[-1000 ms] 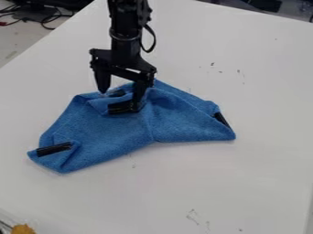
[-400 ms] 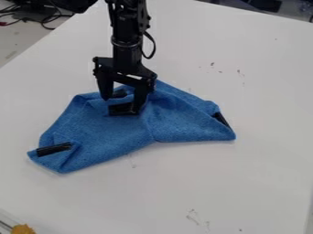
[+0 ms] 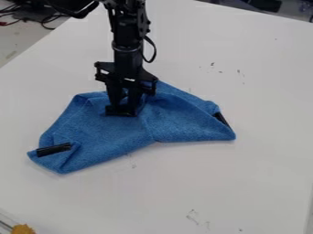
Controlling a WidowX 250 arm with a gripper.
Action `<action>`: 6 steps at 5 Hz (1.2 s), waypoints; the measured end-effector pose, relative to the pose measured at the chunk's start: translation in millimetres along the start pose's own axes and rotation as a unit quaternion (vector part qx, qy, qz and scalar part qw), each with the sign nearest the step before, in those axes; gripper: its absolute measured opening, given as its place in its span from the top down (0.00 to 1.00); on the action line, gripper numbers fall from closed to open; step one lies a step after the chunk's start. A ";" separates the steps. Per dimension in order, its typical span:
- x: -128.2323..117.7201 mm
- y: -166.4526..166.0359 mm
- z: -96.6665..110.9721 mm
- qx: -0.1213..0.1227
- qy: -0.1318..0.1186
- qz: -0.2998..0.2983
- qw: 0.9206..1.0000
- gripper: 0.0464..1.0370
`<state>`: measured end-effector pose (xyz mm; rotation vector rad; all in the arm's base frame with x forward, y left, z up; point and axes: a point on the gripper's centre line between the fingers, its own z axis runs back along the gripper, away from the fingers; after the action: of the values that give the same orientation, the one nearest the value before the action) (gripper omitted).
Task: Fold the cloth from the bottom to the top
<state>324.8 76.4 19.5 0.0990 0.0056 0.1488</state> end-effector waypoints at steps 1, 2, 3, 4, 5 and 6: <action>-0.2 0.5 -1.1 -0.005 -0.002 0.005 1.000 0.89; -0.4 -0.2 -3.0 -0.008 -0.001 0.004 1.000 0.99; -1.1 -0.2 -4.5 -0.007 0.002 0.004 1.000 1.00; -4.3 2.9 -4.0 0.002 0.012 0.004 1.000 0.98; -10.2 3.8 13.0 0.017 0.004 0.002 1.000 0.84; -17.6 1.4 9.5 0.015 0.008 0.001 1.000 0.59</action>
<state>307.3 74.2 29.0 0.1286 0.0246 0.1509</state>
